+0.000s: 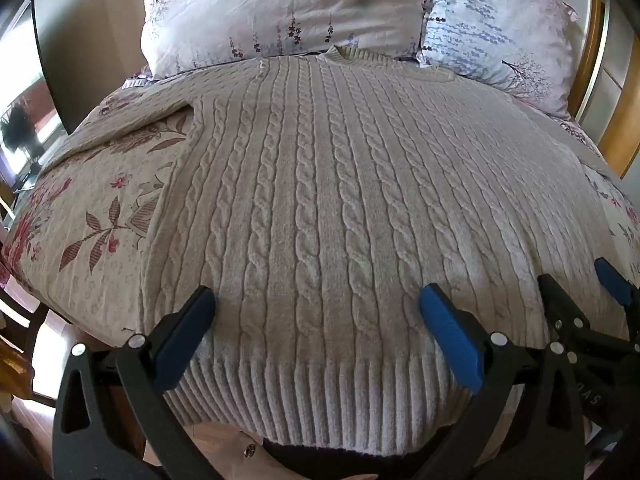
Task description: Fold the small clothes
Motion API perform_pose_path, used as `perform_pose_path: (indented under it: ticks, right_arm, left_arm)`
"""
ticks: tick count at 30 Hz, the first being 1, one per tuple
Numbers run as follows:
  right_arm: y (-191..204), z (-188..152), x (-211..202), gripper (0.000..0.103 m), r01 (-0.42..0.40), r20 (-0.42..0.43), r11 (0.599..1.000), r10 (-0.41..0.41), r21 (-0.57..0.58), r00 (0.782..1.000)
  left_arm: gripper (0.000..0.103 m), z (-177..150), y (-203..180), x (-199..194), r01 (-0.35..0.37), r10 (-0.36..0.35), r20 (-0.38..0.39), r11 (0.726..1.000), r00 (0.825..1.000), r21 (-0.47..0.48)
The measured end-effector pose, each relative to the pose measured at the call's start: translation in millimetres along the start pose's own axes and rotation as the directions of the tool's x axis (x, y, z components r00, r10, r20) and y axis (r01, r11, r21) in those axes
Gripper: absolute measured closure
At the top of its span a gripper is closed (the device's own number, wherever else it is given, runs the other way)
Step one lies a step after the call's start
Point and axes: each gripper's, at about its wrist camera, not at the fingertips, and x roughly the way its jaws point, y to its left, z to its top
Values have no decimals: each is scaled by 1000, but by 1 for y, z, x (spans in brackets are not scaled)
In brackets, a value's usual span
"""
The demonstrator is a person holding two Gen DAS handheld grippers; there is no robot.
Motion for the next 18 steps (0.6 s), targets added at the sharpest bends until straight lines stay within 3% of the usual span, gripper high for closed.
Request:
perform_pose_path:
  ticks: [18]
  right_arm:
    - [0,0,0,1,0,2,1000,0,0,1000]
  left_arm:
    - [2,0,0,0,-1,1,3,1000,1000,0]
